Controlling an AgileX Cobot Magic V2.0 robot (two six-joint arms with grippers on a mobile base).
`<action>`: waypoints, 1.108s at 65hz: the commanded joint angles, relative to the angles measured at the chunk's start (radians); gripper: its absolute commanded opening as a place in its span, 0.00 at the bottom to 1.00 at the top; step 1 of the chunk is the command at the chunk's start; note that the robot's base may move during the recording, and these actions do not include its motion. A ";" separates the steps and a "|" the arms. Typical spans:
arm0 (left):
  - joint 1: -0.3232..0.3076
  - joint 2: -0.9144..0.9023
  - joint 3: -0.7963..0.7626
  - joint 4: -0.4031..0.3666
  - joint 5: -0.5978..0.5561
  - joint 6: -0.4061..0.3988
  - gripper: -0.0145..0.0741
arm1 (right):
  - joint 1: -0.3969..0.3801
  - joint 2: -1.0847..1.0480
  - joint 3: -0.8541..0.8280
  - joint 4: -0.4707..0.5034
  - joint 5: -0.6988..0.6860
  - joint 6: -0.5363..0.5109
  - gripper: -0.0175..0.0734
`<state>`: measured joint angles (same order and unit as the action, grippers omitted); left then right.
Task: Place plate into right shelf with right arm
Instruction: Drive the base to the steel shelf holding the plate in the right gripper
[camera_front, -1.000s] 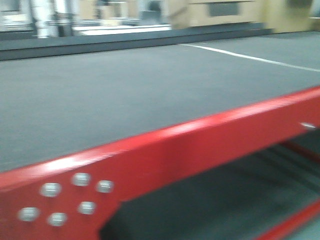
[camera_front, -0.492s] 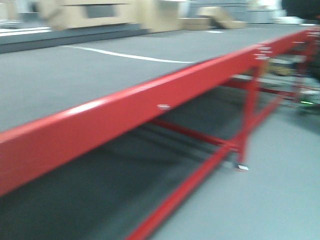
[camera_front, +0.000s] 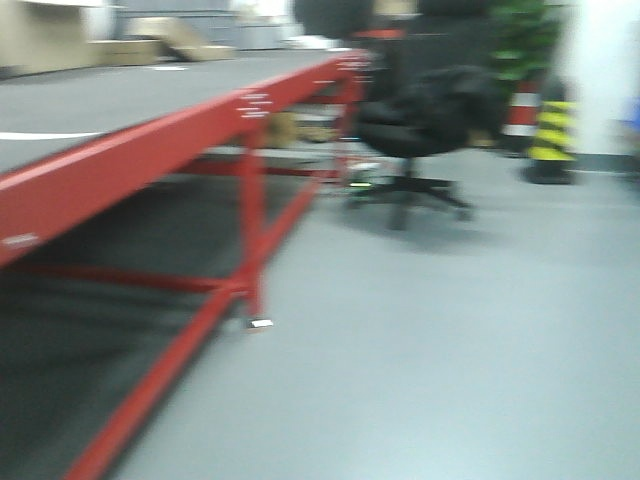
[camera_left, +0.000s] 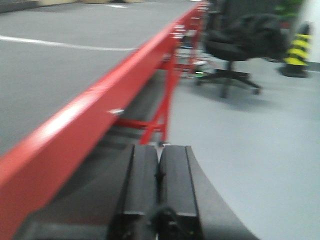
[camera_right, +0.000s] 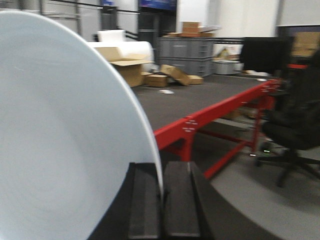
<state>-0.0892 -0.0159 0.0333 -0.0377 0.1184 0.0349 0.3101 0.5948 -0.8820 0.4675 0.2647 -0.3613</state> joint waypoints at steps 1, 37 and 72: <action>-0.005 -0.005 0.008 -0.004 -0.086 -0.003 0.11 | -0.005 0.000 -0.025 0.019 -0.092 -0.005 0.25; -0.005 -0.005 0.008 -0.004 -0.086 -0.003 0.11 | -0.005 0.000 -0.025 0.019 -0.092 -0.005 0.25; -0.005 -0.005 0.008 -0.004 -0.086 -0.003 0.11 | -0.005 0.000 -0.025 0.019 -0.092 -0.005 0.25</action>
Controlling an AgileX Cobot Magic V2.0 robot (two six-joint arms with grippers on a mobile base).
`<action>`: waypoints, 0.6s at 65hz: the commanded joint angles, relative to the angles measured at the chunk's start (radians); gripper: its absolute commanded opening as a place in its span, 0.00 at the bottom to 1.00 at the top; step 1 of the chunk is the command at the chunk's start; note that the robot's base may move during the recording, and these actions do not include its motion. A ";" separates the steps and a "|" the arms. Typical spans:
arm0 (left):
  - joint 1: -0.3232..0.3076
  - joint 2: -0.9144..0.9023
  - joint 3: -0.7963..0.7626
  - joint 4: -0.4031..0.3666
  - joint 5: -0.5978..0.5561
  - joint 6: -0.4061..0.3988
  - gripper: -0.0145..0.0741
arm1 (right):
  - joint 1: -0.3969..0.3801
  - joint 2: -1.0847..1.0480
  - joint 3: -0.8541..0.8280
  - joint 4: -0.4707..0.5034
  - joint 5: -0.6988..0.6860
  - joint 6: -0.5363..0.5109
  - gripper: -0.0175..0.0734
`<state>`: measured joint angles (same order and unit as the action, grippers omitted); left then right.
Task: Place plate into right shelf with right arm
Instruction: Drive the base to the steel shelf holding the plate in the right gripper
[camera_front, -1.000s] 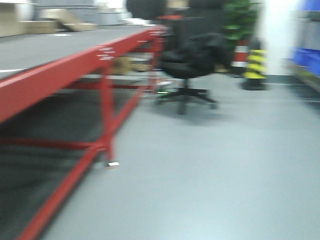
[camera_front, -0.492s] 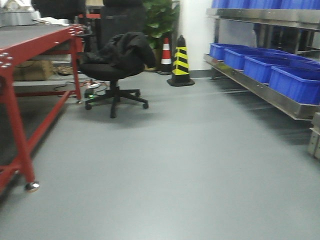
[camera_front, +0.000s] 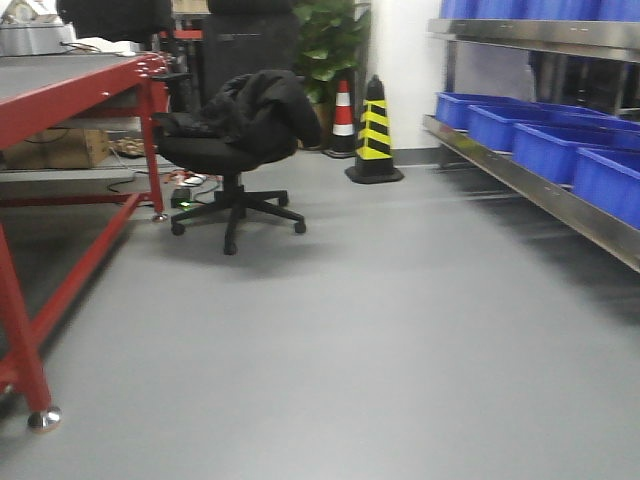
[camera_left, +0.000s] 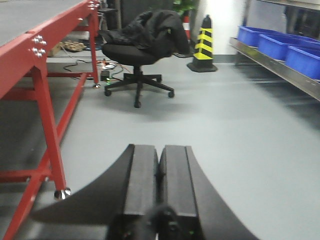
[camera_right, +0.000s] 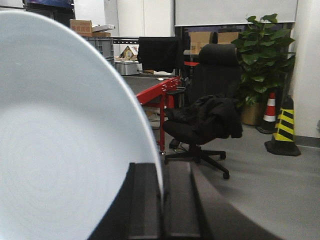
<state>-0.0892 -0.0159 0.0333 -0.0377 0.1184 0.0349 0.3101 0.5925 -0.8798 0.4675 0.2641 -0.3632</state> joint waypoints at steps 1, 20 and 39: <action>-0.005 -0.005 0.008 -0.004 -0.086 -0.003 0.11 | -0.005 0.002 -0.028 0.019 -0.092 -0.004 0.25; -0.005 -0.005 0.008 -0.004 -0.086 -0.003 0.11 | -0.005 0.002 -0.028 0.019 -0.092 -0.004 0.25; -0.005 -0.005 0.008 -0.004 -0.086 -0.003 0.11 | -0.005 0.002 -0.028 0.019 -0.091 -0.004 0.25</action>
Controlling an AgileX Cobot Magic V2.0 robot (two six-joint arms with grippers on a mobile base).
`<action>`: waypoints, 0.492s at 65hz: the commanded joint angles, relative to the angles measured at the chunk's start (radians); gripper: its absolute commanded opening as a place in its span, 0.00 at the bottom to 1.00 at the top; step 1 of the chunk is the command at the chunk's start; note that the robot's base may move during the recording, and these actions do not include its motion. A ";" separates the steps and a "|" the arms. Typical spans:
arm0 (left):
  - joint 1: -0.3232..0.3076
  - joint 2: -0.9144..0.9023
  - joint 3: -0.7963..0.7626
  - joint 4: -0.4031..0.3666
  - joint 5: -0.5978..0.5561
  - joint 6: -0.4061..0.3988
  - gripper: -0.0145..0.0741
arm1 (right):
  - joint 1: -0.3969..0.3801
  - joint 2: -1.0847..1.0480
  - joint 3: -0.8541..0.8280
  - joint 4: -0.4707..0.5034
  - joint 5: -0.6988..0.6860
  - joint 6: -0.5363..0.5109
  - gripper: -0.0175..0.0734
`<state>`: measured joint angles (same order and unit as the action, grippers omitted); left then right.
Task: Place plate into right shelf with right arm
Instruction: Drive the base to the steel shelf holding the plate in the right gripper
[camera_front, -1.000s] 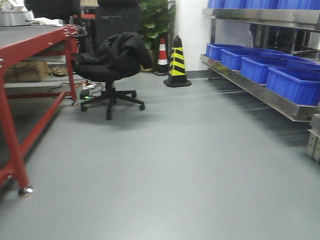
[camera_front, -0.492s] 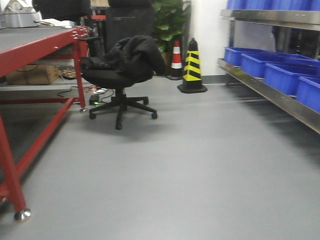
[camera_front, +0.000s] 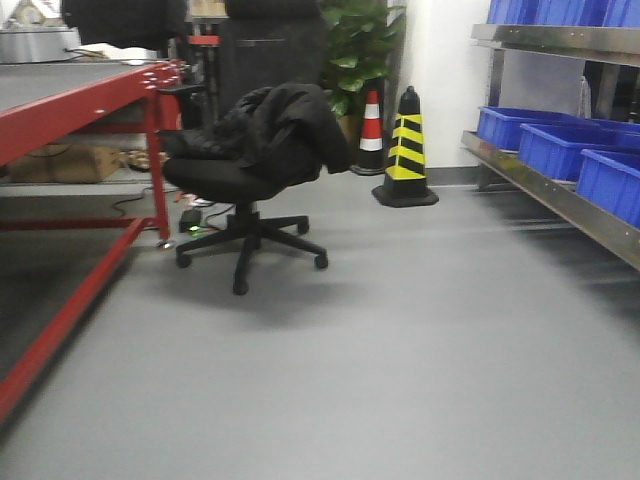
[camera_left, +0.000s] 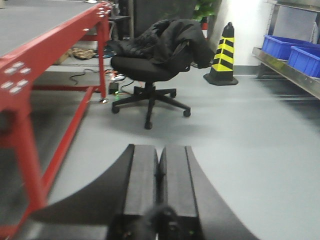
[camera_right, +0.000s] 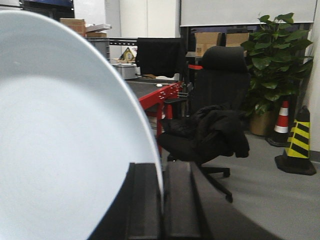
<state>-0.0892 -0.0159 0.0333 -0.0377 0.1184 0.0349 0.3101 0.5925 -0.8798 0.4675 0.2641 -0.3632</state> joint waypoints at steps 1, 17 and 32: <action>-0.005 -0.005 0.008 -0.004 -0.086 -0.003 0.11 | -0.005 0.002 -0.028 0.019 -0.091 -0.004 0.25; -0.005 -0.005 0.008 -0.004 -0.086 -0.003 0.11 | -0.005 0.002 -0.028 0.019 -0.092 -0.004 0.25; -0.005 -0.005 0.008 -0.004 -0.086 -0.003 0.11 | -0.005 0.002 -0.028 0.019 -0.092 -0.004 0.25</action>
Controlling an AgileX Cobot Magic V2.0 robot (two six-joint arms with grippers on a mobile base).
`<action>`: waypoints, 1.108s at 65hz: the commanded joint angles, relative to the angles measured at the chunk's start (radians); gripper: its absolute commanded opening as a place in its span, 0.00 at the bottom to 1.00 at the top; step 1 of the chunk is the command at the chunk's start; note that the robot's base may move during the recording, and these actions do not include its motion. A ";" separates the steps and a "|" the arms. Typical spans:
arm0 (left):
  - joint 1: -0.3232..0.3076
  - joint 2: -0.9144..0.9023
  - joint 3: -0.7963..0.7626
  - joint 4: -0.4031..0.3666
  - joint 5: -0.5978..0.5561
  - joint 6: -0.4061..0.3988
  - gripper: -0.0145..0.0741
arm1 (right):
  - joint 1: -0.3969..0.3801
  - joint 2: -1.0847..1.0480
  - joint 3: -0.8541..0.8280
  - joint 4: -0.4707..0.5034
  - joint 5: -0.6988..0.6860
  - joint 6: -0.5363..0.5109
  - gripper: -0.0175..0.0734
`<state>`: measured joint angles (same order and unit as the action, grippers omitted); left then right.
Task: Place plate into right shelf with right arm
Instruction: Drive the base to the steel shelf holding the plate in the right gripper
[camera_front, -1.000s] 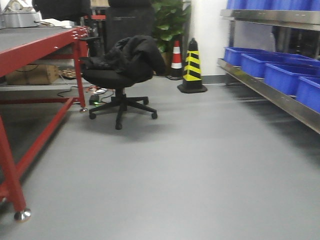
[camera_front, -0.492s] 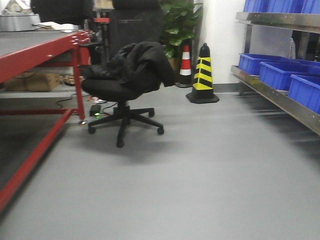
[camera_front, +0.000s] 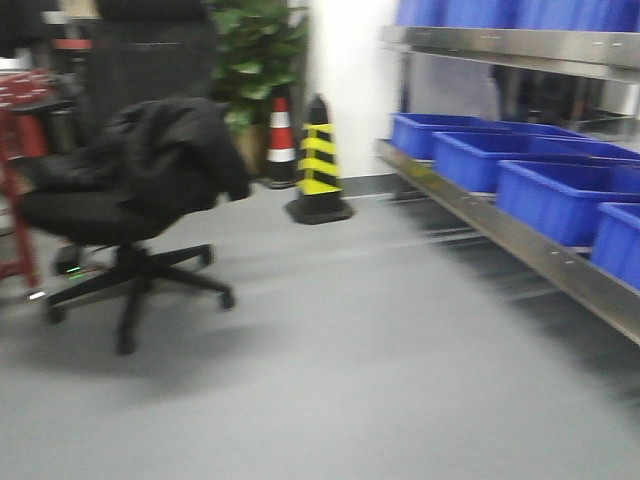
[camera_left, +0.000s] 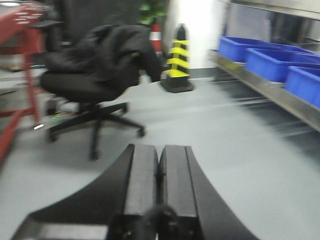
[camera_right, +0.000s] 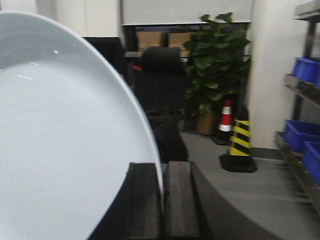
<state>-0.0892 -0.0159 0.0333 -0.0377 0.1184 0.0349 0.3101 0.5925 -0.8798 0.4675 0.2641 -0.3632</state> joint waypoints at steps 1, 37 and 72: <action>-0.005 -0.005 0.008 -0.004 -0.086 -0.003 0.11 | -0.005 0.002 -0.028 0.019 -0.092 -0.004 0.25; -0.005 -0.005 0.008 -0.004 -0.086 -0.003 0.11 | -0.005 0.003 -0.028 0.019 -0.091 -0.004 0.25; -0.005 -0.005 0.008 -0.004 -0.086 -0.003 0.11 | -0.005 0.003 -0.028 0.019 -0.091 -0.004 0.25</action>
<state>-0.0892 -0.0159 0.0333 -0.0377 0.1184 0.0349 0.3101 0.5946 -0.8798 0.4675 0.2641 -0.3645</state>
